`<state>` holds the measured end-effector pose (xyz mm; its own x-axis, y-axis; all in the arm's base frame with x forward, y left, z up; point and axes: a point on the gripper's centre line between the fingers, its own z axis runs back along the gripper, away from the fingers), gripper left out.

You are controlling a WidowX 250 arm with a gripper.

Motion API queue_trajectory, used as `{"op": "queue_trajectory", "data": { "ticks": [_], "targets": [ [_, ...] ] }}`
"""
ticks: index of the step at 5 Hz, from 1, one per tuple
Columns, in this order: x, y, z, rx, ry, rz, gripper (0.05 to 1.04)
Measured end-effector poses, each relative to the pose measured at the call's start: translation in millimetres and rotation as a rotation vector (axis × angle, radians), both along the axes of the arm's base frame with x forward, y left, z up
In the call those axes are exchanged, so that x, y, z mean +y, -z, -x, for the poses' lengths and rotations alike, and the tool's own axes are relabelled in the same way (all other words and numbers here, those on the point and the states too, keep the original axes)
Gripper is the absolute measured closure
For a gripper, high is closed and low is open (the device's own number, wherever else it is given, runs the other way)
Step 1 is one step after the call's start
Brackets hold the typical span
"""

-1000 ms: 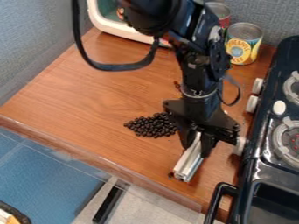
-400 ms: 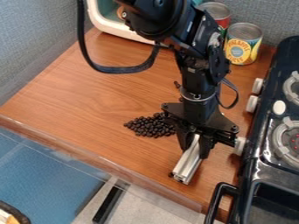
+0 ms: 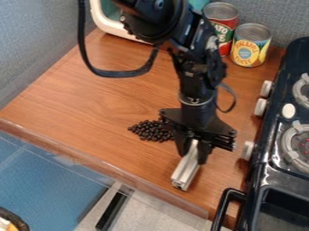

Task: Sweep into pile

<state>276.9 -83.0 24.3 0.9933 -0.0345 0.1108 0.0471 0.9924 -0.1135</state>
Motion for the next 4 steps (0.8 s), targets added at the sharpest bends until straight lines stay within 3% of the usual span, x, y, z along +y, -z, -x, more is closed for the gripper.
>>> {"op": "queue_trajectory", "data": {
  "ticks": [2,4],
  "targets": [
    [5.1,4.0,-0.5,0.002,-0.005,-0.012,0.732],
    [19.2,6.2,-10.4,0.052,0.138,-0.087,0.732]
  ]
}}
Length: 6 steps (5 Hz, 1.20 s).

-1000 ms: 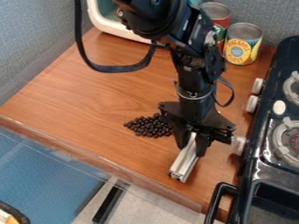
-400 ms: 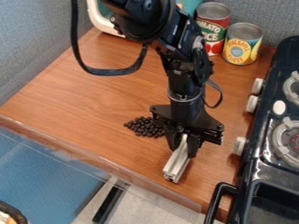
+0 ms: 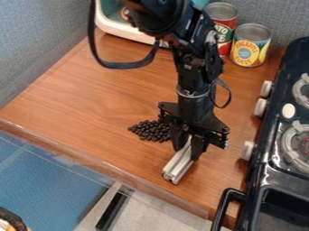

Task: Sweep into pile

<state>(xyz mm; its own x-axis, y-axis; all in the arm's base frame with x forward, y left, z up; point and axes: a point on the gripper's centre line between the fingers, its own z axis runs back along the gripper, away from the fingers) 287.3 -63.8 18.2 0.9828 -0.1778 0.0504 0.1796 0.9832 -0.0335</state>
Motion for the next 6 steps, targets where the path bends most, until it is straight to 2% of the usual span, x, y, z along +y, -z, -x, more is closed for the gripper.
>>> {"op": "queue_trajectory", "data": {
  "ticks": [1,2,4,5,6],
  "targets": [
    [8.9,-0.9,-5.1,0.015,0.115,-0.056,0.732],
    [25.7,-1.2,-7.5,0.039,0.223,-0.079,0.732],
    [46.2,-3.0,-7.3,0.063,0.313,-0.081,0.732],
    [44.8,-3.1,-6.2,0.066,0.286,-0.054,0.732],
    [40.8,-14.5,-5.2,0.052,0.227,0.014,0.732]
  ]
}}
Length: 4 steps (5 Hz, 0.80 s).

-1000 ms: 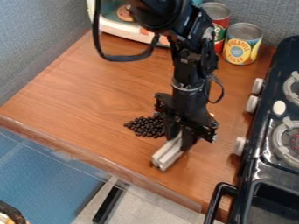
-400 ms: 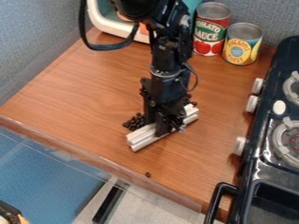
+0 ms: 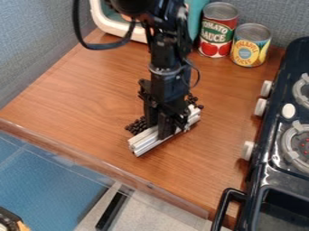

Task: Sweep into pile

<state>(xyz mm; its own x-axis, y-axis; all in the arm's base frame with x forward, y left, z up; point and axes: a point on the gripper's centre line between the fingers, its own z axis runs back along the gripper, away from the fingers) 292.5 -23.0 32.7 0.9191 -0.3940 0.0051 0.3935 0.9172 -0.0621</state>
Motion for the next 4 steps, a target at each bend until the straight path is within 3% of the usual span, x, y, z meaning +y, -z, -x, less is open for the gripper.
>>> {"op": "queue_trajectory", "data": {
  "ticks": [2,3,4],
  "targets": [
    [-11.0,-17.6,-4.2,-0.002,-0.088,0.111,0.732],
    [-14.8,-20.2,-11.6,-0.049,-0.163,0.145,0.732],
    [-21.2,-15.9,-10.6,-0.055,-0.226,0.166,0.732]
  ]
}}
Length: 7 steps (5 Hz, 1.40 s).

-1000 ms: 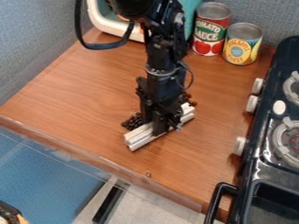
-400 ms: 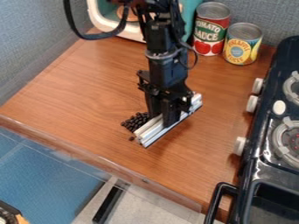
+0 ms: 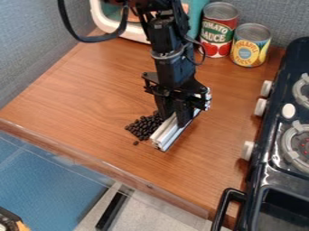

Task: Sweep into pile

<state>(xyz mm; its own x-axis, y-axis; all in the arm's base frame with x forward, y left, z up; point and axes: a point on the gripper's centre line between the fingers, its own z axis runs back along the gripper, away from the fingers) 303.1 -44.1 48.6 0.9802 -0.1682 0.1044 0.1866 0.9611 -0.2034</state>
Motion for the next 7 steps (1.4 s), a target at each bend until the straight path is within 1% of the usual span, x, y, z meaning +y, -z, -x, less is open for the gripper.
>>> {"op": "queue_trajectory", "data": {
  "ticks": [1,2,3,4,5,6,7],
  "targets": [
    [-5.9,7.0,6.1,0.008,-0.030,0.021,0.732],
    [-5.7,15.6,14.2,0.021,-0.052,0.024,0.732],
    [-5.9,15.0,21.6,0.010,-0.061,0.028,0.732],
    [-7.6,17.9,31.8,0.028,-0.051,0.040,0.732],
    [-8.5,10.3,34.7,-0.022,-0.012,0.047,0.732],
    [-4.4,-1.4,29.1,-0.115,0.069,0.003,0.732],
    [-5.7,-7.4,20.1,-0.156,0.085,-0.001,0.732]
  ]
}}
